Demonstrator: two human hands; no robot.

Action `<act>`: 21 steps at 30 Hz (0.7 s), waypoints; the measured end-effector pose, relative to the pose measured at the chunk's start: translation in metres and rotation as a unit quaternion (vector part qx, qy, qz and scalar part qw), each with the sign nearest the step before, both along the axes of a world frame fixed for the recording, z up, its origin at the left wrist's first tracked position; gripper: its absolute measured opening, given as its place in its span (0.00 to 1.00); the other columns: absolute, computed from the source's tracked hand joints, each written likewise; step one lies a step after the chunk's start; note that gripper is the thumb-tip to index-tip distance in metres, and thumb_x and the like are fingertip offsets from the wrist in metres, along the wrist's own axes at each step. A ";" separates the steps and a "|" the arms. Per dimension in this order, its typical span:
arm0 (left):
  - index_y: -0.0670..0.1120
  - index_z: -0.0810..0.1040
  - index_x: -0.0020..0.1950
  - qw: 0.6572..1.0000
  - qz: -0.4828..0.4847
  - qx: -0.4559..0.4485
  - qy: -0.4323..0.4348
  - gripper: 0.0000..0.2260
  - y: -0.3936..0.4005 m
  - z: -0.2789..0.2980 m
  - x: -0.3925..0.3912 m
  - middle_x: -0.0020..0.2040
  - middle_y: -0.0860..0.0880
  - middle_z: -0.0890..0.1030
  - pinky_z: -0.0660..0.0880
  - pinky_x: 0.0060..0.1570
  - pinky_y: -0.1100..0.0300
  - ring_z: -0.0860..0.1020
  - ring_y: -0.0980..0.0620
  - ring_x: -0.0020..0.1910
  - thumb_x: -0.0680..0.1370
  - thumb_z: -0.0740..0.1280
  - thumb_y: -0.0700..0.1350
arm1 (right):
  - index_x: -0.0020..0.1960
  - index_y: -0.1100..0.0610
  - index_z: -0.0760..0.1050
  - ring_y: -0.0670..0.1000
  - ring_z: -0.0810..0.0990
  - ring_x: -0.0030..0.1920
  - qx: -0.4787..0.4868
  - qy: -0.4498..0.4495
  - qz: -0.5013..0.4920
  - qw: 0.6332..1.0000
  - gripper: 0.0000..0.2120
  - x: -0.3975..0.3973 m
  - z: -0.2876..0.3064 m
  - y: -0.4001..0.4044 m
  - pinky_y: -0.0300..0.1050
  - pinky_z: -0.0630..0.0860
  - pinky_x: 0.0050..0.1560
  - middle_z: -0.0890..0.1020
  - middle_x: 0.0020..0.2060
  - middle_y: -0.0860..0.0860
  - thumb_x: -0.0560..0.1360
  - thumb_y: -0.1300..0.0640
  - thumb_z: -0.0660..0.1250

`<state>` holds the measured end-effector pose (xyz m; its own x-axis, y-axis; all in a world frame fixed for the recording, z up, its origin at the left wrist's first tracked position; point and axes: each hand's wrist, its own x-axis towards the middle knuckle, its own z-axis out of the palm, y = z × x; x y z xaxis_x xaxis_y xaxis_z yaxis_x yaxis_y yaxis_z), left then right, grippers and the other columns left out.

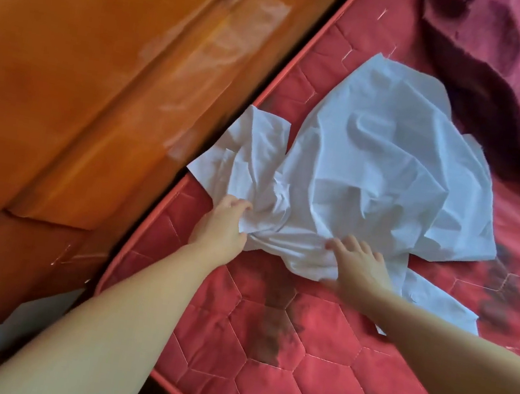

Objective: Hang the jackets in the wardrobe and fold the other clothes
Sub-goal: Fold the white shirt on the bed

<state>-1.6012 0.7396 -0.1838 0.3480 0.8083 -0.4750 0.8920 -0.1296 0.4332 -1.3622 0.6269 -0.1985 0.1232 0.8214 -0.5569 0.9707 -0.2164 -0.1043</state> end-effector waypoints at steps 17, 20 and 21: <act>0.62 0.78 0.54 0.991 -0.037 0.089 0.093 0.10 -0.074 0.064 0.068 0.69 0.58 0.70 0.53 0.66 0.50 0.56 0.49 0.73 0.79 0.58 0.59 | 0.34 0.57 0.65 0.43 0.64 0.26 0.238 0.287 -0.278 0.885 0.17 0.016 0.134 -0.026 0.36 0.63 0.28 0.67 0.27 0.47 0.81 0.55 0.56; 0.57 0.75 0.40 0.998 -0.013 0.068 0.011 0.11 -0.085 0.120 0.093 0.57 0.58 0.76 0.57 0.63 0.50 0.63 0.49 0.70 0.79 0.56 0.51 | 0.32 0.58 0.66 0.43 0.64 0.25 0.265 0.289 -0.295 0.871 0.17 0.047 0.197 -0.043 0.39 0.63 0.25 0.67 0.26 0.46 0.79 0.56 0.57; 0.55 0.73 0.35 0.999 -0.008 0.048 -0.022 0.12 -0.089 0.144 0.104 0.50 0.56 0.77 0.60 0.60 0.49 0.68 0.49 0.66 0.78 0.56 0.49 | 0.31 0.58 0.67 0.43 0.65 0.26 0.280 0.284 -0.300 0.867 0.17 0.060 0.218 -0.050 0.42 0.65 0.27 0.68 0.26 0.46 0.78 0.57 0.58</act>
